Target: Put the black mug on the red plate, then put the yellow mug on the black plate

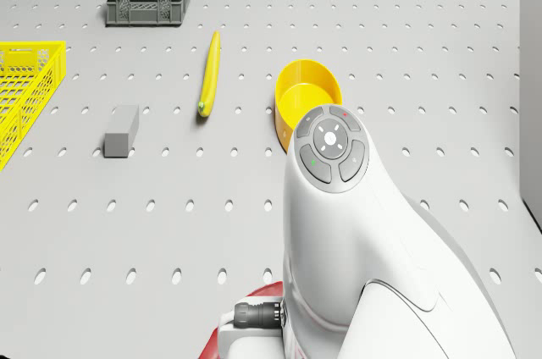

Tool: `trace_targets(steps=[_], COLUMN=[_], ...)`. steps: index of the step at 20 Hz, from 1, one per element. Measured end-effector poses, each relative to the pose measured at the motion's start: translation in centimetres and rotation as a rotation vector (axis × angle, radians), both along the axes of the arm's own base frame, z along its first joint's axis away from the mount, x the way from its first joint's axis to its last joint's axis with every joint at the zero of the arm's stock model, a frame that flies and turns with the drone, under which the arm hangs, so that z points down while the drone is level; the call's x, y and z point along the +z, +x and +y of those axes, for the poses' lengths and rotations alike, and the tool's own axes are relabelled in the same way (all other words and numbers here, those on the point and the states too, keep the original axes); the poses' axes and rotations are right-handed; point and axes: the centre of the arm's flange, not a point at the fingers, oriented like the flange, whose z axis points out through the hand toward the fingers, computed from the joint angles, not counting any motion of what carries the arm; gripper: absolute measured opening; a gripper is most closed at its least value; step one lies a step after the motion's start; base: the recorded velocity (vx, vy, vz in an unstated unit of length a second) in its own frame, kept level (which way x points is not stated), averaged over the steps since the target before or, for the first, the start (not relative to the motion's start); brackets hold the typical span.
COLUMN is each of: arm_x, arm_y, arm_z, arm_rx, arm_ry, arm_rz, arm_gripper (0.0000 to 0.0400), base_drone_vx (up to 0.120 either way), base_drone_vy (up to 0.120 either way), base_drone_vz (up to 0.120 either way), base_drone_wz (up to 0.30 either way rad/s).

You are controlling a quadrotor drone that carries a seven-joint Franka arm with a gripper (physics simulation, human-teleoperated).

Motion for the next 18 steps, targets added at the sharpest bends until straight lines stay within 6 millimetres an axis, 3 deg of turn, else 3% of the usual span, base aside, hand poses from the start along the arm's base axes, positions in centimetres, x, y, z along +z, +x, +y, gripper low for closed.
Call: trace_targets(steps=[3, 18], arm_x=[-0.06, -0.12], arm_y=[0.00, 0.00], arm_z=[0.00, 0.00], arm_rx=[0.000, 0.000], arm_ry=[0.000, 0.000], arm_rz=[0.000, 0.000], arm_gripper=[0.0400, 0.0400], base_drone_vx=[-0.013, -0.120], base_drone_vy=[0.120, 0.120], base_drone_vz=[0.000, 0.000], base_drone_wz=[0.000, 0.000])
